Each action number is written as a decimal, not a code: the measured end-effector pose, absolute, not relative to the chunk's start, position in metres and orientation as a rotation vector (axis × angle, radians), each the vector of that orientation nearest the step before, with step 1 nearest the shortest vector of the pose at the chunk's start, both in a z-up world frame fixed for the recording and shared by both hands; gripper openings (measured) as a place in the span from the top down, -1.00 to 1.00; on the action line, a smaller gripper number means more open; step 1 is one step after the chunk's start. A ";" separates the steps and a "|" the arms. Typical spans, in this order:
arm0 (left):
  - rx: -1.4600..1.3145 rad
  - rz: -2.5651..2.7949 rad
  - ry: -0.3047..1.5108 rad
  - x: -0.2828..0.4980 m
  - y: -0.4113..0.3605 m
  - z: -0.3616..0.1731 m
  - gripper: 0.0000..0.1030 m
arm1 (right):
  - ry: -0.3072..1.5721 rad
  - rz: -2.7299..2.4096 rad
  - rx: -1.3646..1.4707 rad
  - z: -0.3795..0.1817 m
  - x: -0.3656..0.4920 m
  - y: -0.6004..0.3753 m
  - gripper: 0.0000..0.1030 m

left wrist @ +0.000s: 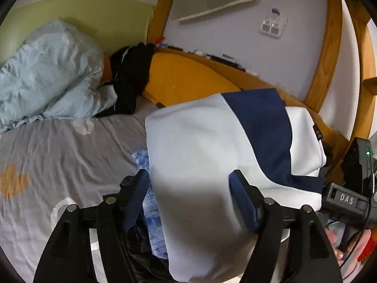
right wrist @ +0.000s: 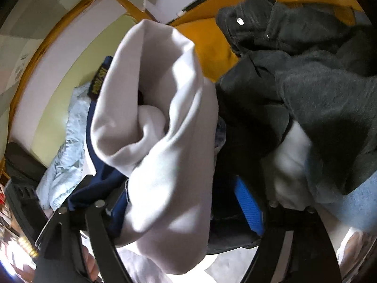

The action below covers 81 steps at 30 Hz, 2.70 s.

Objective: Fold large clothes

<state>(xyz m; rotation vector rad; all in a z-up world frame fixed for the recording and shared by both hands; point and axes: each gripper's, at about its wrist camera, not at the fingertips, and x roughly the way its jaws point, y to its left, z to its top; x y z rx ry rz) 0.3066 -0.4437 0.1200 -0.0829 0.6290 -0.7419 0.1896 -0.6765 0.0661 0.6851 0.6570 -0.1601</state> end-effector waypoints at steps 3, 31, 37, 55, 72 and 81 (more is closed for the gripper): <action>-0.165 -0.761 0.629 0.309 -0.430 0.125 -0.49 | 0.603 -0.189 0.552 0.085 0.179 -0.659 -0.54; -0.040 -0.592 0.356 0.223 -0.307 0.113 -1.00 | 0.164 -0.335 0.180 0.102 0.099 -0.532 -1.00; -0.007 -0.556 0.374 0.199 -0.266 0.069 -1.00 | 0.240 -0.317 0.151 0.059 0.085 -0.478 -1.00; -0.017 -0.477 0.413 0.210 -0.240 -0.004 -1.00 | 0.343 -0.406 0.103 -0.027 0.115 -0.445 -1.00; 0.070 -0.488 0.302 0.185 -0.252 0.002 -1.00 | 0.281 -0.415 0.043 -0.034 0.109 -0.432 -1.00; 0.077 -0.493 0.311 0.186 -0.253 0.002 -1.00 | 0.264 -0.433 0.041 -0.033 0.107 -0.432 -1.00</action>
